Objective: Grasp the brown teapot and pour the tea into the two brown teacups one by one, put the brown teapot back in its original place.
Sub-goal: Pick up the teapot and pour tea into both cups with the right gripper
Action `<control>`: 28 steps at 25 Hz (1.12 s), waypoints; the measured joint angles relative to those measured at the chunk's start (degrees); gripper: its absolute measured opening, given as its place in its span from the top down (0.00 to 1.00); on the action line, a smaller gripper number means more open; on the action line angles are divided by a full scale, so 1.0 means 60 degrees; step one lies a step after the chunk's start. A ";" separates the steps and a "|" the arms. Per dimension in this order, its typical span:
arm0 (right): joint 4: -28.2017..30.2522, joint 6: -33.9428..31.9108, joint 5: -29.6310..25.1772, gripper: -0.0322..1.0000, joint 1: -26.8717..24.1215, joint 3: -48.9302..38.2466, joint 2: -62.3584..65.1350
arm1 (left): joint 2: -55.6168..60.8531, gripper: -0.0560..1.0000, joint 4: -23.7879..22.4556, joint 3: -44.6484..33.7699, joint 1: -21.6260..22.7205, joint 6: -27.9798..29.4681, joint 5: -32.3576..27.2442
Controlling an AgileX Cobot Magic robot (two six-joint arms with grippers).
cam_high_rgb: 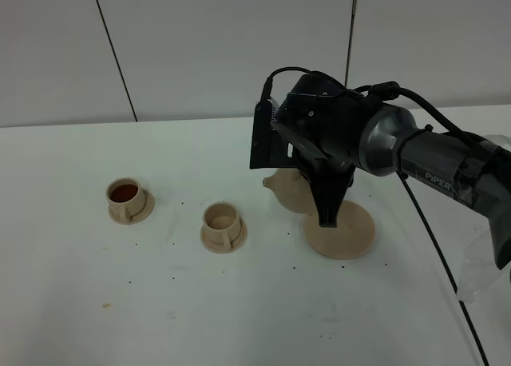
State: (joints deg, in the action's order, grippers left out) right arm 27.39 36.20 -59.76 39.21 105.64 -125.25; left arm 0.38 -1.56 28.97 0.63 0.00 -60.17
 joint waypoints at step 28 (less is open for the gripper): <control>0.3094 -0.0460 0.1634 0.88 0.1345 -0.0966 -0.0009 | 0.0000 0.72 0.0000 0.0000 0.0000 0.0000 0.0000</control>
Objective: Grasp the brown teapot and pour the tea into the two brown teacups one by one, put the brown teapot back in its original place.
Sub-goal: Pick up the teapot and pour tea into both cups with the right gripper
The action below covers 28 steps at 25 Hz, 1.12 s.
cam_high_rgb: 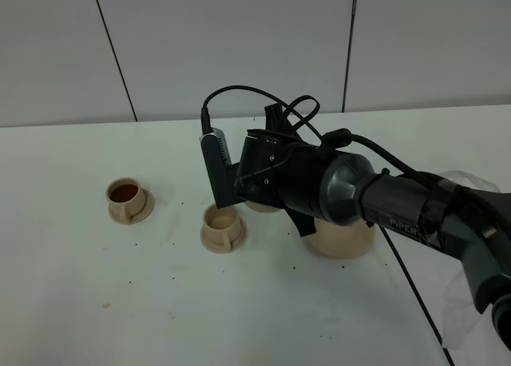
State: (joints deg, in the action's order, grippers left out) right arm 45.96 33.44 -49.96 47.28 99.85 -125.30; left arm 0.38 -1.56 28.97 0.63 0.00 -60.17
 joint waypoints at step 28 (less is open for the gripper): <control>0.2613 -0.0513 0.0051 0.88 0.0811 -0.0030 -0.0580 | 0.0000 0.72 0.0000 0.0000 0.0000 0.0000 0.0000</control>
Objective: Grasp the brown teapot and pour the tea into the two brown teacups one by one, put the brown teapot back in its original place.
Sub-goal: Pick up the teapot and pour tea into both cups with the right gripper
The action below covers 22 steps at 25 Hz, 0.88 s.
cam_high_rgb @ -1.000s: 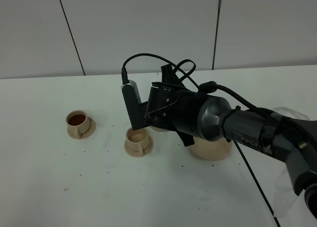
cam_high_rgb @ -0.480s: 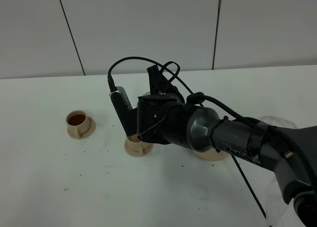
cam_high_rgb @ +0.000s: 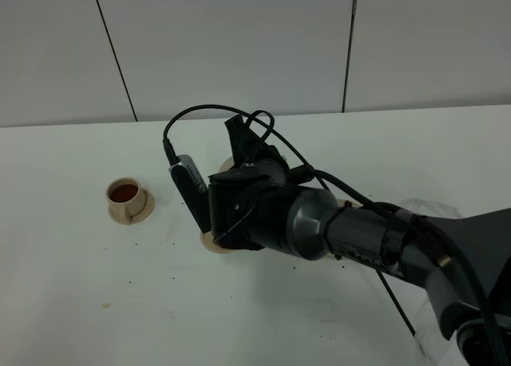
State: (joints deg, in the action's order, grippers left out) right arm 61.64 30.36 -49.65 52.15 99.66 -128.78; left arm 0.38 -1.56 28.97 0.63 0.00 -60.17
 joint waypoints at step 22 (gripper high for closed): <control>0.0780 0.0027 -0.0609 0.88 0.0217 0.0000 -0.0191 | 0.0000 0.72 0.0000 0.0000 0.0000 0.0000 0.0000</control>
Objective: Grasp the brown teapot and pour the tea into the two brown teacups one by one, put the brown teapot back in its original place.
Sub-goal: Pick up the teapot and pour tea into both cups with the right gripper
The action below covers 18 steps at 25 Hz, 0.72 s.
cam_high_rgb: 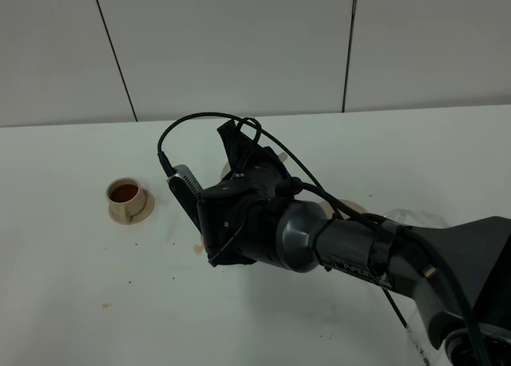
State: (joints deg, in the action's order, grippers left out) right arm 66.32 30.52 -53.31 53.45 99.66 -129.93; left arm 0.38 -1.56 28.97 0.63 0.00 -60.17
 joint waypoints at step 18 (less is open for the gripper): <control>0.0426 0.0000 0.0000 0.88 0.0004 0.0000 -0.0233 | 0.0000 0.72 0.0000 0.0000 0.0000 0.0000 0.0000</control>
State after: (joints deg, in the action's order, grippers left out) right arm 68.87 30.52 -53.31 53.47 99.66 -131.33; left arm 0.38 -1.56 28.97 0.63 0.00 -60.17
